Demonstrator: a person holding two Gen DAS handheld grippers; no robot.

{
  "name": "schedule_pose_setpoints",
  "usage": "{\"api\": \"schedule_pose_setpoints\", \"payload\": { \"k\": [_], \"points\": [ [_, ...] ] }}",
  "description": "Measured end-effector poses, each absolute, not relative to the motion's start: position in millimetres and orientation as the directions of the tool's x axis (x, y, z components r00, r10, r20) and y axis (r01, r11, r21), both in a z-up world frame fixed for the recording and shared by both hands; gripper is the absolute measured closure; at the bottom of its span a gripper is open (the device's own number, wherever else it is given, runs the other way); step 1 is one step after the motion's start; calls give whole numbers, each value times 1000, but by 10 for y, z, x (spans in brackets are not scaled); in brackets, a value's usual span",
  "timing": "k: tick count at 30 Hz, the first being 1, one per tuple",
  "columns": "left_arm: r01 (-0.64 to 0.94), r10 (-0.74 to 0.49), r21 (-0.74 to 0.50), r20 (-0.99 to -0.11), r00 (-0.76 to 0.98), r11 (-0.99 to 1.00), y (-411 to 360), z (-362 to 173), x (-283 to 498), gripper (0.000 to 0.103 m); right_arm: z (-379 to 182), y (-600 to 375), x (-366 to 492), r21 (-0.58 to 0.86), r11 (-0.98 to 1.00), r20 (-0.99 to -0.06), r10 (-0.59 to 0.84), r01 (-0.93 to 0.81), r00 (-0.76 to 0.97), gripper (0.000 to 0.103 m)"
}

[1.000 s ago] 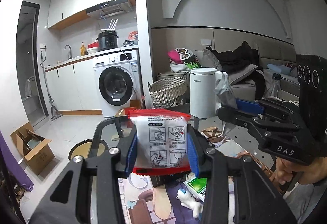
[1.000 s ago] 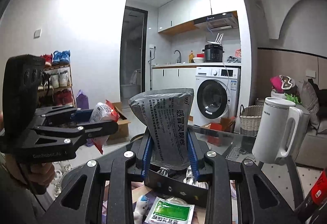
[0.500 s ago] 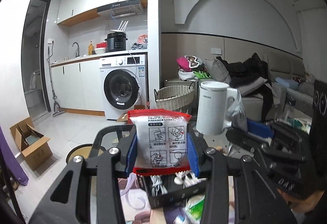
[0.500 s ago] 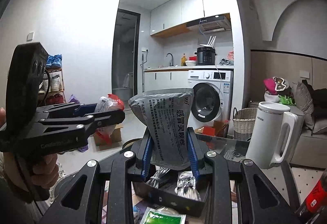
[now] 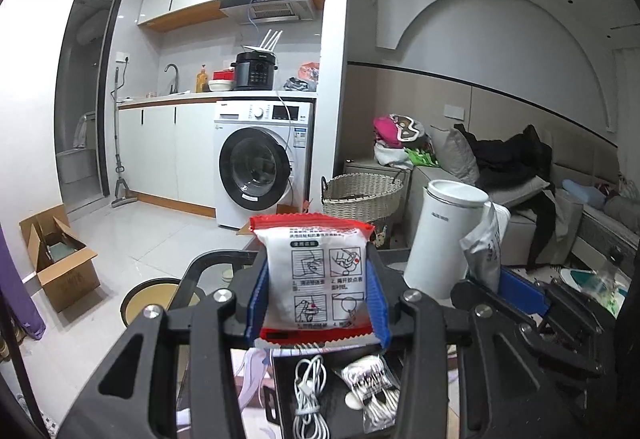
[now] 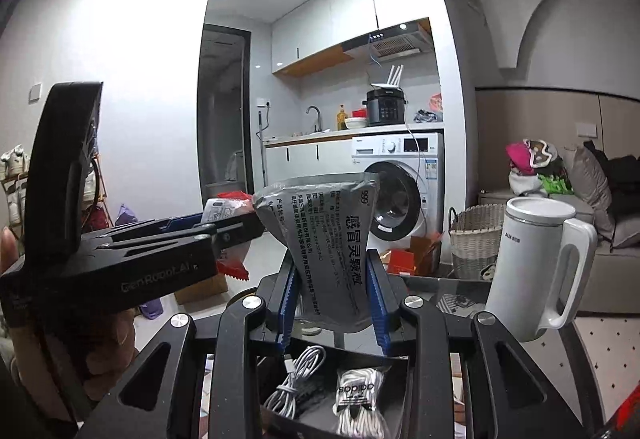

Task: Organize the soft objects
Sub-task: 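Carry the snack packet and white sachet over the black box and release them inside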

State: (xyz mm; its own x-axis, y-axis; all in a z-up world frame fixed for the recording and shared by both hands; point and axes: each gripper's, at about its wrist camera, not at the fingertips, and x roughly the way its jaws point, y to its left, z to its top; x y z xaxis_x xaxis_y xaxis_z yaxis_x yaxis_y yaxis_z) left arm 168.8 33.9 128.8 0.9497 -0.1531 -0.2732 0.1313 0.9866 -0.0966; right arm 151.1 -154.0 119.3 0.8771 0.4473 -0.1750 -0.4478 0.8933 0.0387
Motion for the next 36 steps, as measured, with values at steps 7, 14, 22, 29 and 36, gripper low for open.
{"api": "schedule_pose_setpoints", "payload": {
  "k": [7, 14, 22, 29, 36],
  "points": [
    [108, -129, -84, -296, 947, 991, 364, 1179, 1906, 62, 1178, -1520, 1732, 33, 905, -180, 423, -425, 888, 71],
    [113, -131, -75, -310, 942, 991, 319, 1181, 1955, 62, 1140, -1515, 1813, 31, 909, -203, 414, -417, 887, 71],
    [80, -95, -52, -400, 911, 995, 275, 1051, 2114, 62, 1076, -1510, 1972, 28, 922, -269, 378, -385, 886, 71],
    [82, -102, -61, -555, 825, 995, 204, 776, 2396, 62, 833, -1491, 2259, 44, 930, -428, 348, -366, 834, 71],
    [88, -109, -66, -677, 728, 994, 102, 511, 2588, 62, 542, -1510, 2563, 106, 931, -590, 342, -350, 731, 71]
  ]
}}
